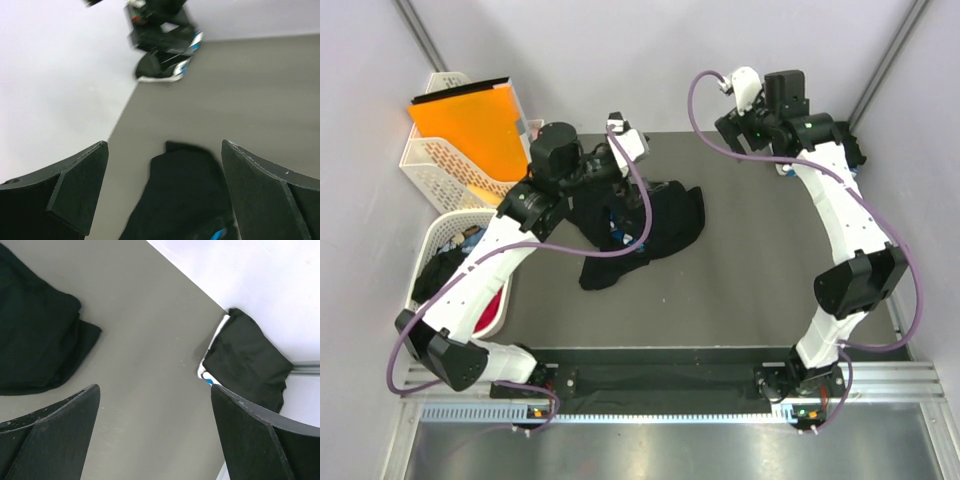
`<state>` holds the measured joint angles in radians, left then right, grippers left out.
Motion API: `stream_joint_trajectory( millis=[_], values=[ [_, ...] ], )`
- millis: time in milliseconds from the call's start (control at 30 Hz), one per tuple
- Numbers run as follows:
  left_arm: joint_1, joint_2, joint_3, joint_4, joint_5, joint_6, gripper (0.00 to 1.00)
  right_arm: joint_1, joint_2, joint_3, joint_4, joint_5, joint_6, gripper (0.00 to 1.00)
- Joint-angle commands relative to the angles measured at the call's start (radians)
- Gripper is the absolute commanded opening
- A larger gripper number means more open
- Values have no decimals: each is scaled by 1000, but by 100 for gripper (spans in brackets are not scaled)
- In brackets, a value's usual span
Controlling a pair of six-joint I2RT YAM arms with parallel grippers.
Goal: Fold and stack the t-shirts
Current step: Move the tshirt to the center of the board, then flatten out the tshirt
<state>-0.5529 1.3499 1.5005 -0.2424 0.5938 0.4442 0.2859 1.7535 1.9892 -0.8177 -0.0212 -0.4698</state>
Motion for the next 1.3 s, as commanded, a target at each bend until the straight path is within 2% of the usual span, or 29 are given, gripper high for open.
stream_joint_trajectory(
  millis=[0,100,200,267,367,533,733,767,867,1100,1200,1267],
  values=[
    [-1,-28,-16,-29,-230,125,98,16,0,22,-18,-81,8,93],
    [2,-8,-42,-72,-469,166,99,16,15,11,-66,-172,8,91],
    [39,-8,-130,-49,-625,229,98,25,24,-32,-83,-235,-46,90],
    [91,-3,-207,-15,-663,234,98,33,21,-65,-58,-238,-62,91],
    [197,24,-220,-26,-644,189,97,48,35,-104,-17,-229,-84,91],
    [290,35,-233,-26,-632,171,94,88,98,-108,-17,-241,-150,92],
    [303,20,-241,-55,-598,189,93,102,216,-119,-40,-336,-167,90],
    [303,18,-241,-57,-603,191,93,108,224,-119,-47,-354,-171,87],
    [304,15,-238,-58,-617,197,93,137,232,-147,-66,-404,-207,88],
    [306,18,-241,-69,-611,203,92,205,273,-201,9,-343,-224,91],
    [304,20,-241,-71,-606,199,92,213,339,-153,43,-306,-187,88],
    [306,22,-243,-77,-601,199,91,213,363,-115,71,-267,-156,76]
  ],
)
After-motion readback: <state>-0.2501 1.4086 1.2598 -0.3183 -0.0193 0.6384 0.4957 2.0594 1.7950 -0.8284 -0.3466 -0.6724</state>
